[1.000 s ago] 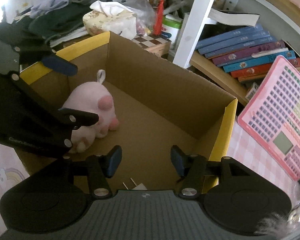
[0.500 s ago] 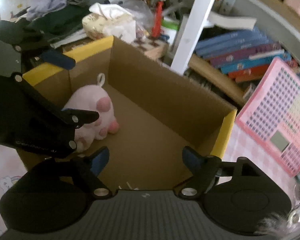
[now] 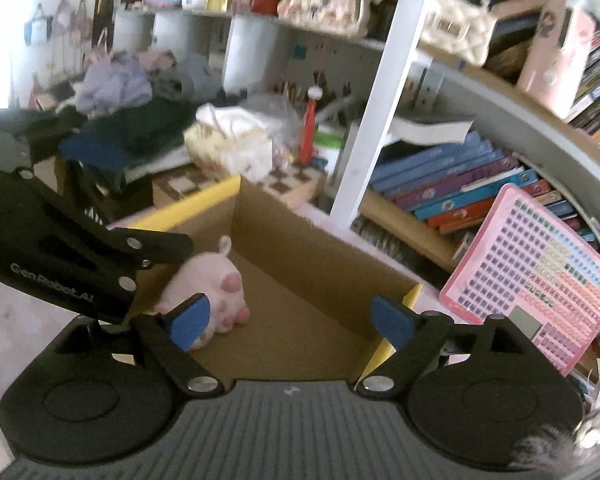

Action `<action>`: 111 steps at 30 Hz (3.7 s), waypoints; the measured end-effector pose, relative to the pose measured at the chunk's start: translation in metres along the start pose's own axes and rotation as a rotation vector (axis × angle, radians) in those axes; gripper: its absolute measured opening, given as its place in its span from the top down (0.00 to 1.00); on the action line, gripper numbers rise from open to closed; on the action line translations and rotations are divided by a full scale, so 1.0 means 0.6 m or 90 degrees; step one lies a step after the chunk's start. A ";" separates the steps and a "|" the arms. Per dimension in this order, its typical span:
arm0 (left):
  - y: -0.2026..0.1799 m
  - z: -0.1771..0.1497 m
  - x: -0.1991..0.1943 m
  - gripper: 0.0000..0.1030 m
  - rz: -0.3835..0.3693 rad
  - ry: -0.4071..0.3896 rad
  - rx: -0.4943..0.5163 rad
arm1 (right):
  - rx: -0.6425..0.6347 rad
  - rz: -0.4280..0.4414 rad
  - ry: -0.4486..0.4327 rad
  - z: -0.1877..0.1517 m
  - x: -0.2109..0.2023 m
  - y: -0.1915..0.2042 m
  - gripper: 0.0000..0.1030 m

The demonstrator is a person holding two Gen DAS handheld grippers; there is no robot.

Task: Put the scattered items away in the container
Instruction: 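Lower the pig into the yellow box and open the left tool, then withdraw both tools from the box back toward the remaining items, then grasp the white-and-blue bottle with the left tool while the right tool holds the charger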

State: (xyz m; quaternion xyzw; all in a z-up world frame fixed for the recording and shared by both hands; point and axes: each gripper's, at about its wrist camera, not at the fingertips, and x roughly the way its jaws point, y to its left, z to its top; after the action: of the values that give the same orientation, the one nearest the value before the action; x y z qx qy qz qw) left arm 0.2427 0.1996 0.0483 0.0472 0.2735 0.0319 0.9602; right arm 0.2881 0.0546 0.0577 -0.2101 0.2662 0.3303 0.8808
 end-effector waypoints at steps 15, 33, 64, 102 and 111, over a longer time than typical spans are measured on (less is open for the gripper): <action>-0.040 -0.065 -0.143 0.02 0.009 0.013 -0.001 | 0.081 -0.050 -0.056 -0.056 -0.155 0.016 0.14; -0.081 -0.159 -0.212 0.02 -0.006 0.064 -0.015 | 0.148 -0.085 0.023 -0.202 -0.205 0.095 0.14; -0.104 -0.270 -0.244 0.02 -0.024 0.127 -0.054 | 0.223 -0.152 0.073 -0.298 -0.239 0.164 0.09; -0.357 -0.201 -0.098 0.03 -0.159 0.191 0.033 | 0.299 -0.194 0.168 -0.418 -0.223 -0.066 0.06; -0.410 -0.146 -0.050 0.09 -0.128 0.165 0.036 | 0.285 -0.152 0.145 -0.409 -0.179 -0.162 0.28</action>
State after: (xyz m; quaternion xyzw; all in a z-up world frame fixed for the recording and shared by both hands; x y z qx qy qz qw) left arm 0.1798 -0.0410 -0.0370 0.0425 0.3992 -0.0660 0.9135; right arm 0.2061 -0.1972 -0.0469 -0.0760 0.4032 0.1315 0.9024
